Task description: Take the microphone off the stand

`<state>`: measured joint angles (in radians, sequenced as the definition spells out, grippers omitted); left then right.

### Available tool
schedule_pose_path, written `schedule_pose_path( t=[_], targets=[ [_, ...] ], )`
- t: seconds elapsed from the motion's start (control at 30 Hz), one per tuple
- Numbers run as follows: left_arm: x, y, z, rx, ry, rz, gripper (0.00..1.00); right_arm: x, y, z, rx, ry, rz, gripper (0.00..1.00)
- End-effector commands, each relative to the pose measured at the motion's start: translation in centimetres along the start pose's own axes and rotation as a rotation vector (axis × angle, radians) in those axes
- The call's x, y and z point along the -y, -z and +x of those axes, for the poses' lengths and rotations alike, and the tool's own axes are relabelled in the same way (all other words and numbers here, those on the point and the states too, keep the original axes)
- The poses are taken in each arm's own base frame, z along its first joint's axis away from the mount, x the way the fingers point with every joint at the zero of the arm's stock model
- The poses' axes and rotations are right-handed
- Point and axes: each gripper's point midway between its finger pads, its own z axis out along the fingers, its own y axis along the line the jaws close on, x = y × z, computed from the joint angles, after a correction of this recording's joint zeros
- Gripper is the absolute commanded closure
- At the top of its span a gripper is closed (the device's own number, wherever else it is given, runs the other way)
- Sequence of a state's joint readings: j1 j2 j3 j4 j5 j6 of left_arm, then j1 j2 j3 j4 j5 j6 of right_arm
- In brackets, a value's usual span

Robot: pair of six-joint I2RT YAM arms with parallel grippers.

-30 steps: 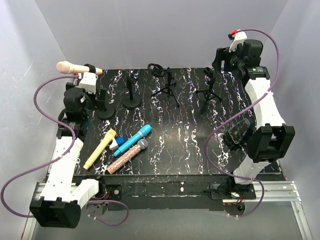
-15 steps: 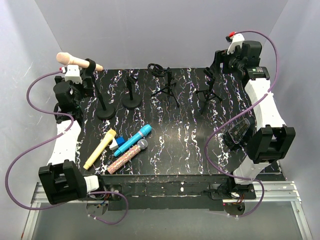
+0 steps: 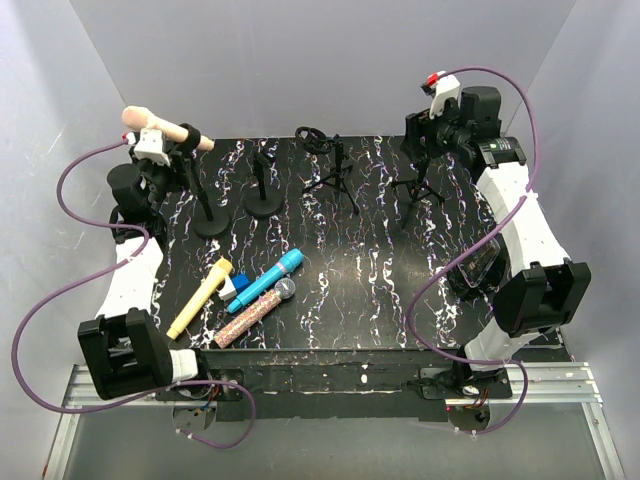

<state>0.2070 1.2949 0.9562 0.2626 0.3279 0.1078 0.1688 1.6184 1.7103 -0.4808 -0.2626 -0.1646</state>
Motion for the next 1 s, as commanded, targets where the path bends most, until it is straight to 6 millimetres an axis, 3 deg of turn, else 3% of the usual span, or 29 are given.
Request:
schedule_pose_path(
  t=[0.0, 0.07, 0.23, 0.47, 0.7, 0.97],
  targets=[
    [1.4, 1.4, -2.2, 0.055, 0.018, 0.057, 0.56, -0.9, 0.9, -0.7, 0.013, 0.048, -0.008, 0.20],
    [1.5, 1.7, -1.8, 0.040, 0.035, 0.052, 0.66, -1.0, 0.7, -0.6, 0.007, 0.047, -0.010, 0.20],
    [1.6, 2.4, -2.1, 0.032, 0.067, 0.049, 0.69, -1.5, 0.1, -0.9, 0.004, 0.048, -0.031, 0.20],
    [6.0, 4.3, -3.9, 0.032, 0.145, 0.269, 0.70, -2.3, -0.1, -1.1, 0.013, 0.056, -0.053, 0.21],
    [7.3, 4.9, -3.9, 0.009, 0.202, 0.334, 0.75, -2.4, -0.2, -0.7, 0.013, 0.054, -0.056, 0.21],
    [10.1, 5.4, -4.6, 0.000, 0.277, 0.498, 0.76, -2.8, -0.1, -0.2, 0.010, 0.048, -0.067, 0.21]
  ],
)
